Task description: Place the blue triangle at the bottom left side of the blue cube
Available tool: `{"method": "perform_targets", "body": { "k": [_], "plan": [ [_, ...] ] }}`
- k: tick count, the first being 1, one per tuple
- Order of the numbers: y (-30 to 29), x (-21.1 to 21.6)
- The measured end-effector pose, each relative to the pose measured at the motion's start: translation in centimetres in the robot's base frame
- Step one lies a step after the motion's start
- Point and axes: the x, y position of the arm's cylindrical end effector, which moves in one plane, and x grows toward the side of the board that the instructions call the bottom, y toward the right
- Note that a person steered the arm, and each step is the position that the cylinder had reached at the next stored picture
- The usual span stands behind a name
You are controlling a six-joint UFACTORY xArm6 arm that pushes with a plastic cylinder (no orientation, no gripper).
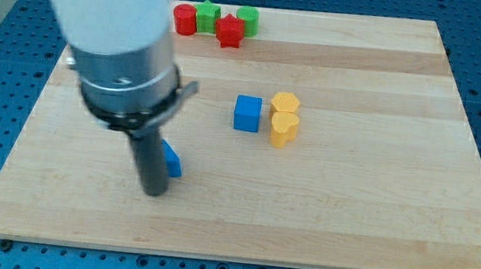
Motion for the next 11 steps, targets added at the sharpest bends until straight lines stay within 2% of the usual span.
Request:
{"method": "perform_targets", "body": {
  "k": [1, 2, 3, 5, 6, 7, 8, 9, 10, 11],
  "plan": [
    [-3.5, -0.1],
    [-1.5, -2.0],
    [3.8, -2.3],
    [9.9, -2.3],
    [10.4, -5.1],
    [9.9, -7.8],
    [9.8, -7.9],
    [5.7, -5.8],
    [1.7, -6.7],
    [1.9, -10.1]
  ]
}}
